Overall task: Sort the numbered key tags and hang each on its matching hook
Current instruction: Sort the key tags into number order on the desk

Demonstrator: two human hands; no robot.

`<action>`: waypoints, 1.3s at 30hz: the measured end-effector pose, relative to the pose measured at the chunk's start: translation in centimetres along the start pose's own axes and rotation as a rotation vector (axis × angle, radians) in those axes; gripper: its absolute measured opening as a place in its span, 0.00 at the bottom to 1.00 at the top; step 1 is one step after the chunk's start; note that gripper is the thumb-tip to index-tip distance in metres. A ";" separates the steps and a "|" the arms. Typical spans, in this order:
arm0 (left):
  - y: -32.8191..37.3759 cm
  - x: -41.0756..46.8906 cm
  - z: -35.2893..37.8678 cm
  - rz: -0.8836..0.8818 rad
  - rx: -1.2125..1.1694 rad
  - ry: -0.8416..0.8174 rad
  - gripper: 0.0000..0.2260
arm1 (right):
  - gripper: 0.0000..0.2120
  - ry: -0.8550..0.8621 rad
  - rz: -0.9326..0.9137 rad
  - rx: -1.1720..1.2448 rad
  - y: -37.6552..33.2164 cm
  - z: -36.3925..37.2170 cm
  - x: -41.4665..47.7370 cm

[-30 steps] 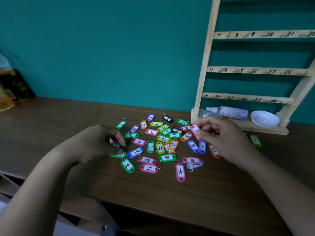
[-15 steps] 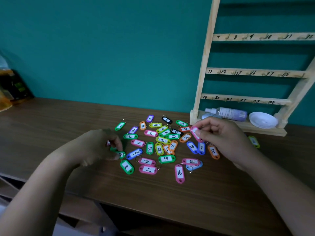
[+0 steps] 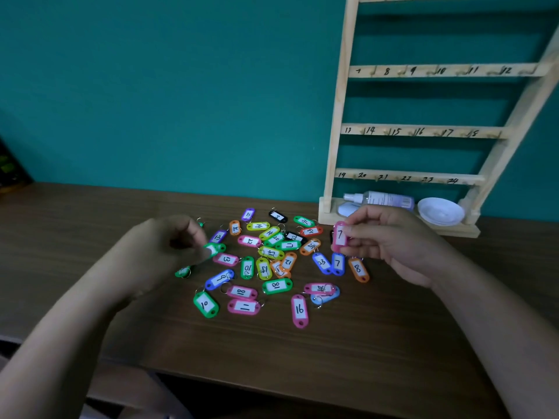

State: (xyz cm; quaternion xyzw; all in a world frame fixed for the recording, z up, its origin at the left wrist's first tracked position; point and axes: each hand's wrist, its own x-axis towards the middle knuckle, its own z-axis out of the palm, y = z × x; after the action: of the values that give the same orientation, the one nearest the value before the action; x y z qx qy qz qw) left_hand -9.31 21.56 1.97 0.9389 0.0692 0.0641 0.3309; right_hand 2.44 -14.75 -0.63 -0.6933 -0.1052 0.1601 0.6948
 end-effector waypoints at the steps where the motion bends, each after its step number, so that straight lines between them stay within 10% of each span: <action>1: 0.2 0.0 0.2 0.041 -0.056 0.011 0.07 | 0.03 0.001 0.013 -0.012 0.0 -0.1 0.0; 14: 3.8 0.5 6.9 0.148 -0.278 -0.045 0.06 | 0.01 0.030 0.084 -0.517 -0.8 -3.2 0.2; 35: 7.0 0.2 9.8 0.078 -0.410 -0.097 0.08 | 0.05 0.152 -0.162 -0.781 0.7 0.2 0.0; 39: 7.2 0.2 9.9 0.070 -0.551 -0.078 0.07 | 0.07 -0.046 -0.267 -0.624 0.8 1.0 -0.3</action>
State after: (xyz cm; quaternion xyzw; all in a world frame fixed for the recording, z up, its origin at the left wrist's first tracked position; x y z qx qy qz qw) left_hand -6.86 9.98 -1.10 0.8170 0.0038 0.0557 0.5739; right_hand 1.76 -13.95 -1.35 -0.8488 -0.2547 0.0433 0.4614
